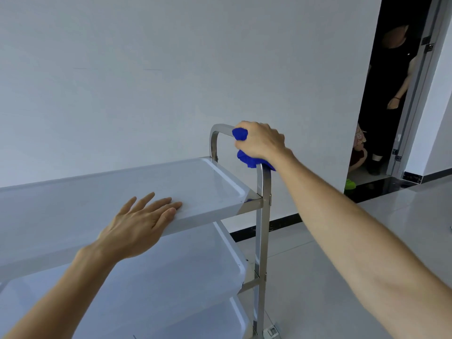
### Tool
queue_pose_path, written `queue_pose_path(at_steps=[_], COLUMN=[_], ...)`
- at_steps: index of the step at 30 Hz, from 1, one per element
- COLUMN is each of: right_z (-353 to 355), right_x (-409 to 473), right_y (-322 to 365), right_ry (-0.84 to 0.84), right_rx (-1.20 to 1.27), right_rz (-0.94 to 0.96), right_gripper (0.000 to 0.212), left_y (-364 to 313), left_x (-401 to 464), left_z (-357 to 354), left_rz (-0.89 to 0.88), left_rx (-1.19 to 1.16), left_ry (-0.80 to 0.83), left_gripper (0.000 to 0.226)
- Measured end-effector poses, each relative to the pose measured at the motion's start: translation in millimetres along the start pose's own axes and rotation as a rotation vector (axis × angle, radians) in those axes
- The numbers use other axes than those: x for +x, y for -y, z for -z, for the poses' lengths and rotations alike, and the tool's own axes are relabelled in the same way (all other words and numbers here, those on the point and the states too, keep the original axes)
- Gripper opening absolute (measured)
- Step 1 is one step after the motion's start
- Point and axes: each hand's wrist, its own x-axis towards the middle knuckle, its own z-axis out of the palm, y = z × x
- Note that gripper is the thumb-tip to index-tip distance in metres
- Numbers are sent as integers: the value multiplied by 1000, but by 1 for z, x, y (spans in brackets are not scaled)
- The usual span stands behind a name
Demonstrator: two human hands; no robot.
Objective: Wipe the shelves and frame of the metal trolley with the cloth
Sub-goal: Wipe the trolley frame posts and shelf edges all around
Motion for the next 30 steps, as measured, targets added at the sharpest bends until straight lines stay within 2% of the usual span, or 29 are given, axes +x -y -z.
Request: queue_pose_path(at_steps=[1, 3, 6, 8, 9, 13, 18, 21, 23, 25, 30], right_z=[2, -5, -35, -61, -73, -100, -112, -143, -170, -197, -241], right_x=[8, 10, -23, -57, -73, -102, -111, -132, -150, -173, -198], right_y=[1, -1, -16, -33, -42, -61, -63, -78, -90, -99, -105], right_ry=[59, 36, -260, -415, -442, -411, -378, -346, -269, -204, -178], right_rx=[2, 1, 31, 178, 275, 645, 896, 1044, 1021, 921, 888], right_rz=[-9, 2, 69, 119, 153, 172, 73, 101, 83, -37, -234], right_gripper=[39, 39, 40, 47, 52, 56, 61, 67, 74, 83, 74], left_y=[0, 2, 5, 5, 5, 4, 6, 7, 8, 8, 8], left_x=[1, 1, 2, 4, 5, 6, 5, 6, 8, 10, 13], left_z=[0, -2, -3, -3, -3, -3, -4, -6, -7, -8, -7], left_rz=[1, 4, 3, 3, 3, 2, 1, 3, 1, 0, 7], left_rx=[-2, 0, 6, -1, -6, -7, -8, -14, -11, -5, -3], left_ry=[-3, -6, -9, -9, -8, -9, -19, -25, -24, -27, -25], left_gripper=[70, 70, 69, 68, 68, 67, 66, 67, 66, 66, 67])
